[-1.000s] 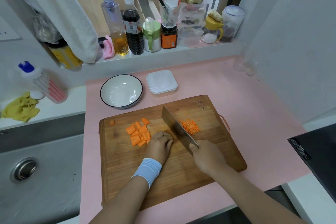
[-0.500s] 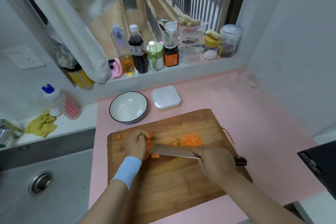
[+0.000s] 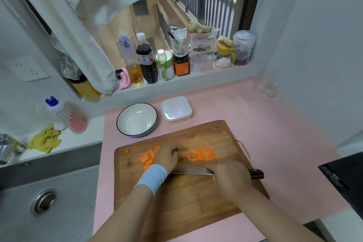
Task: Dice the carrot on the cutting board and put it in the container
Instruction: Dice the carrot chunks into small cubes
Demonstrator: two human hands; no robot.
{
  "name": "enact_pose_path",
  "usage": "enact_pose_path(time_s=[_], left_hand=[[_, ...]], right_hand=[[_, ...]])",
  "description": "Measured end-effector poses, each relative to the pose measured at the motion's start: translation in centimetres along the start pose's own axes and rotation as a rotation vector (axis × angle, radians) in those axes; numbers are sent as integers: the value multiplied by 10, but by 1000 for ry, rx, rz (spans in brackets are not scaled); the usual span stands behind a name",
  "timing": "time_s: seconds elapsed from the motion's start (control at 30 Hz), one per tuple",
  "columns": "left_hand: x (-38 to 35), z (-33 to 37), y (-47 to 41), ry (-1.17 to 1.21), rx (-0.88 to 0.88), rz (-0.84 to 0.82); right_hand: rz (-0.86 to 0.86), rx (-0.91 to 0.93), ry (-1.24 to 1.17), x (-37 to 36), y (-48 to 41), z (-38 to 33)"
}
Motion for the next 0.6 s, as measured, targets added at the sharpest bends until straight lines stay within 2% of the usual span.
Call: enact_pose_path(time_s=[0.1,0.17,0.27,0.4,0.6], left_hand=[[21,-9,8,70,-44,400],[26,-19,13,91,5,523],[19,-29,20,53,82,421],[4,-39,30,-49,54,287],[5,-58,44,-255,19,241]], right_hand=[[-79,-83,-58,2,4,2],[-119,-211,-115,2,5,0],[-217,-353,-300,-1,4,-11],[-296,-463,-577,-10,6,-31],[-290,-546,-579,-25,12,-37]])
Point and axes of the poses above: each hand's wrist, its own y-axis away from the middle knuckle, its own x-axis out of the back of the hand, z = x × y, the point moved 2 cm from there along -y, towards the middle knuckle, and after that the axes turned 7 degrees about z, right-handed, at the moved point
